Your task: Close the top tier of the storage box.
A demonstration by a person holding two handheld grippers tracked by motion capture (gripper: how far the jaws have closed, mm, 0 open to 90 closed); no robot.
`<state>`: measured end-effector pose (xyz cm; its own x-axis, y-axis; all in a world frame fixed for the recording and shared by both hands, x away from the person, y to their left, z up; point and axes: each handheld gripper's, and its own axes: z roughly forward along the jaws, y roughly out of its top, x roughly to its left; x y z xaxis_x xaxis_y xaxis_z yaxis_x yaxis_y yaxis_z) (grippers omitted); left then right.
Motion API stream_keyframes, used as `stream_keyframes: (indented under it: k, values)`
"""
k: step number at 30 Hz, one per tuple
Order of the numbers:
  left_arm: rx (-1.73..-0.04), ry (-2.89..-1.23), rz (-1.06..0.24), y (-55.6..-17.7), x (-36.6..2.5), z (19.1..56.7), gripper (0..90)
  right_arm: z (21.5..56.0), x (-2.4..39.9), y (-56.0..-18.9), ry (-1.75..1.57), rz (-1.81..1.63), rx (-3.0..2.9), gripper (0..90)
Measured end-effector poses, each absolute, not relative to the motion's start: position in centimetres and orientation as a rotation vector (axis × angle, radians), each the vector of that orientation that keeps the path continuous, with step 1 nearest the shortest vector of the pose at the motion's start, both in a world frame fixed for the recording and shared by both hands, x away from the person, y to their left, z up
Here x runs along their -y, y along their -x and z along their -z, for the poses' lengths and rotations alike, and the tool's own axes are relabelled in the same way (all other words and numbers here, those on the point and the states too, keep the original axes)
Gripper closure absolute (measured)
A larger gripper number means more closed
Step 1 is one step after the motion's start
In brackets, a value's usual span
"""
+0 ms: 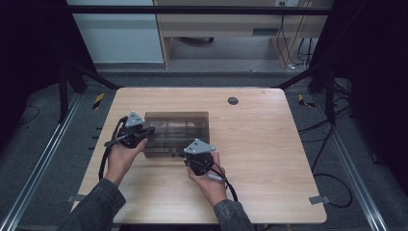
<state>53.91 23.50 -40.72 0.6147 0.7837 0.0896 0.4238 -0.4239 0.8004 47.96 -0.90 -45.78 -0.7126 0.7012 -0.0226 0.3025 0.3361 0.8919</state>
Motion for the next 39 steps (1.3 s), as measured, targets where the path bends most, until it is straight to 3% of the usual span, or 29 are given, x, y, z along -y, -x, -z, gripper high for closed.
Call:
stream_keyframes:
  k: [39]
  values:
    - [-0.943,-2.064,-0.588,-53.9,-23.5,40.7,89.6,45.8,0.8,-49.3,-0.893,-1.300,-2.211,90.0]
